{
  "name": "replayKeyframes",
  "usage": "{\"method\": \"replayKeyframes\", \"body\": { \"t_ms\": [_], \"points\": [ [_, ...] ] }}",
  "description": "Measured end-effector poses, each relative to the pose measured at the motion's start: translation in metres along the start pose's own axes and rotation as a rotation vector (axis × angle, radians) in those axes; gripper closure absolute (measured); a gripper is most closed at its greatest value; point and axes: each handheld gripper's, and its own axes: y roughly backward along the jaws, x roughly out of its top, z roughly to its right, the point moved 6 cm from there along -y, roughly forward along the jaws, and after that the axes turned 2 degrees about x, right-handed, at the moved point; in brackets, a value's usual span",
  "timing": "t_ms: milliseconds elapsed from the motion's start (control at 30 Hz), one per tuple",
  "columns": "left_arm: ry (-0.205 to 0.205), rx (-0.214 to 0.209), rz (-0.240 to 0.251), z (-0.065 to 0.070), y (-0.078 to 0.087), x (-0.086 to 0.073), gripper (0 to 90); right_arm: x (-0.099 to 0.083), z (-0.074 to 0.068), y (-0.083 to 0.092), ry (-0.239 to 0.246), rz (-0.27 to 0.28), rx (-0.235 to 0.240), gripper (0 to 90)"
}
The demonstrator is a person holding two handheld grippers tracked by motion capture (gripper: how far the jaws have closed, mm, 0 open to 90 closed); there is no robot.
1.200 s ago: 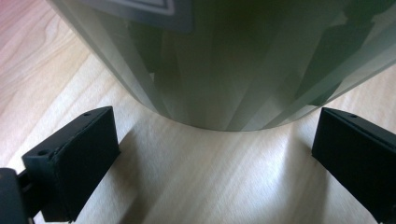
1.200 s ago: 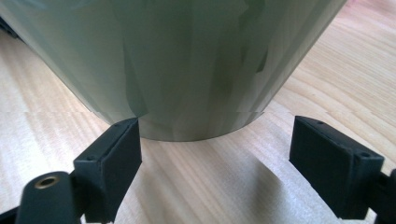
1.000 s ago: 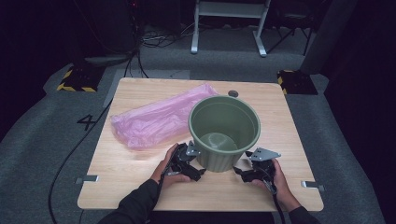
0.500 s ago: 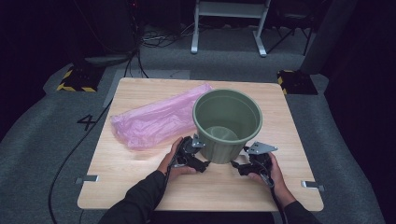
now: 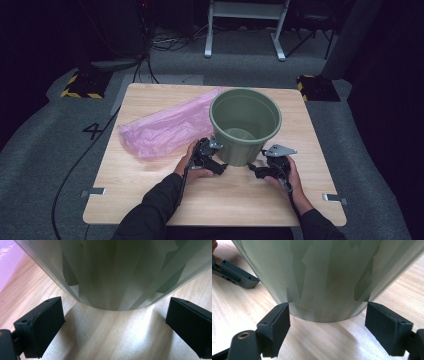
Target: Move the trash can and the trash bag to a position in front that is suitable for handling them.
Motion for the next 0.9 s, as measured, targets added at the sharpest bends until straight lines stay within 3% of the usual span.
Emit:
{"method": "replayKeyframes", "body": {
  "t_ms": [200,300,367,433,467,500,533,633,700,767,800,900],
  "points": [
    [0.011,0.014,-0.003,-0.003,-0.003,0.003,1.2,0.006,0.005,-0.011,0.005,-0.001,-0.02,20.6],
    [0.015,0.02,-0.04,0.0,0.002,0.001,1.6,0.004,0.005,-0.011,0.002,-0.016,-0.012,21.8],
    [0.012,-0.004,-0.059,0.003,0.01,-0.002,5.9,0.001,0.006,-0.01,-0.003,-0.02,-0.003,21.7],
    [0.014,-0.029,-0.043,0.005,0.022,-0.006,20.9,-0.002,0.007,-0.007,-0.005,-0.02,0.012,21.1],
    [0.005,-0.022,-0.037,0.006,0.027,-0.008,21.8,-0.005,0.008,-0.005,-0.008,-0.017,0.017,21.1],
    [-0.01,-0.013,-0.032,0.008,0.034,-0.011,16.0,-0.006,0.009,-0.003,-0.01,-0.015,0.021,21.1],
    [-0.03,-0.025,-0.01,0.012,0.047,-0.016,17.1,-0.011,0.011,0.004,-0.003,-0.013,0.03,20.5],
    [-0.034,-0.019,-0.004,0.013,0.058,-0.023,15.8,-0.015,0.014,0.009,-0.002,-0.015,0.025,20.2],
    [-0.044,0.006,0.005,0.011,0.067,-0.03,16.1,-0.019,0.017,0.014,-0.001,-0.015,0.027,18.5],
    [-0.046,0.07,0.011,0.005,0.077,-0.038,16.1,-0.021,0.019,0.017,0.0,-0.013,0.024,16.2],
    [-0.044,0.109,0.013,-0.002,0.087,-0.047,16.0,-0.025,0.023,0.021,0.007,-0.022,-0.011,16.6],
    [-0.039,0.143,0.022,-0.008,0.098,-0.055,16.5,-0.028,0.024,0.023,0.01,-0.029,-0.023,16.8]
  ]
}}
